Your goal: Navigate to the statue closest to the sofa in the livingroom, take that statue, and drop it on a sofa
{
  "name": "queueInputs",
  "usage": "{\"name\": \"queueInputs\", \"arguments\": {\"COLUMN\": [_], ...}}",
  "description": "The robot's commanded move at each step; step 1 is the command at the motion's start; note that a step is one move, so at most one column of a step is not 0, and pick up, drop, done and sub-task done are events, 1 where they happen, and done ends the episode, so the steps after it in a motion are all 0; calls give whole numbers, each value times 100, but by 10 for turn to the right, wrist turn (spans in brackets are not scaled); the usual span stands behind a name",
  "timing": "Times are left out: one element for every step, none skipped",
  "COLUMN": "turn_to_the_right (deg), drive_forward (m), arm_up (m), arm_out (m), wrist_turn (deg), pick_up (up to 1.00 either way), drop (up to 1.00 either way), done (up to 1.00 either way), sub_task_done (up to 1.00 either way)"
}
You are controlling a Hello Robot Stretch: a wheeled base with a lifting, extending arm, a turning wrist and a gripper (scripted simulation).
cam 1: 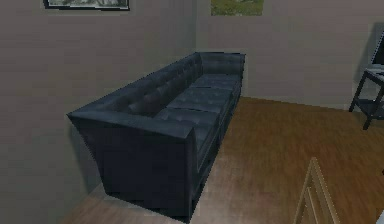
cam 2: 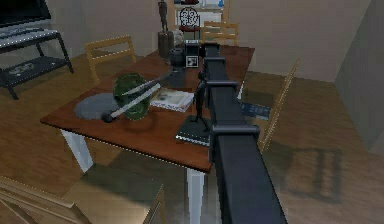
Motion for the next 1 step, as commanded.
{"name": "queueInputs", "arguments": {"turn_to_the_right": [0], "drive_forward": [0], "arm_up": [0], "arm_out": [0], "wrist_turn": [450], "pick_up": [0], "drop": [0], "done": [0], "sub_task_done": [0]}}
